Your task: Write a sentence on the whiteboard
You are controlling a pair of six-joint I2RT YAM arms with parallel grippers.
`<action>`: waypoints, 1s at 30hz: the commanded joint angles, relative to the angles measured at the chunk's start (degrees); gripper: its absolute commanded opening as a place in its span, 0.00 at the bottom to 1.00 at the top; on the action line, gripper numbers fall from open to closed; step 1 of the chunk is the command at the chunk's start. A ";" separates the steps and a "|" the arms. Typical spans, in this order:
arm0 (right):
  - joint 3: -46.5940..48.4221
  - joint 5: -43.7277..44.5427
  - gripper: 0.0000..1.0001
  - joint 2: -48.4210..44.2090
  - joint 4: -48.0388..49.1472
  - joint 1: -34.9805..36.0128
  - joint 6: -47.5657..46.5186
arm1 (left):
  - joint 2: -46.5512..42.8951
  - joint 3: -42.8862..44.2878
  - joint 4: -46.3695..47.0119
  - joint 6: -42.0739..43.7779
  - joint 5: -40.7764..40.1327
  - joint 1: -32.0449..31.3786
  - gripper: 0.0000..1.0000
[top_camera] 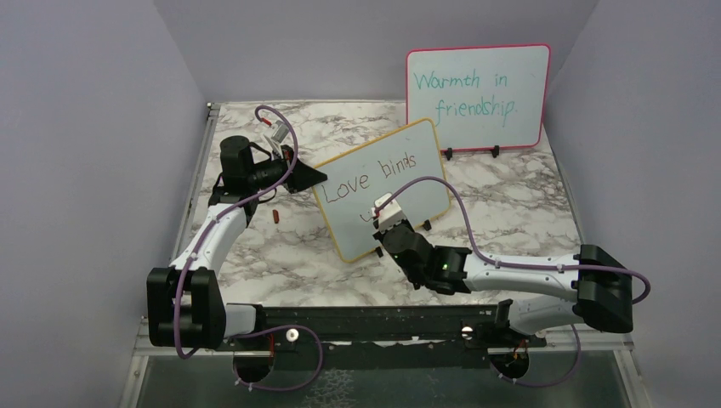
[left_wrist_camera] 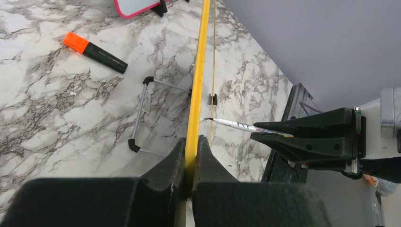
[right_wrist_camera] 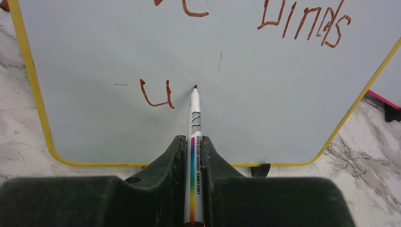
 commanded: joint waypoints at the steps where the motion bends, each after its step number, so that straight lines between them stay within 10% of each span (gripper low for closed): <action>1: 0.42 -0.52 0.01 1.17 2.14 -0.37 0.11 | 0.78 0.00 -4.53 4.02 -3.27 0.40 0.00; 30: 0.35 -5.46 0.00 -0.15 2.09 -0.46 -0.18 | 0.88 0.09 -4.53 4.02 -3.45 0.38 0.00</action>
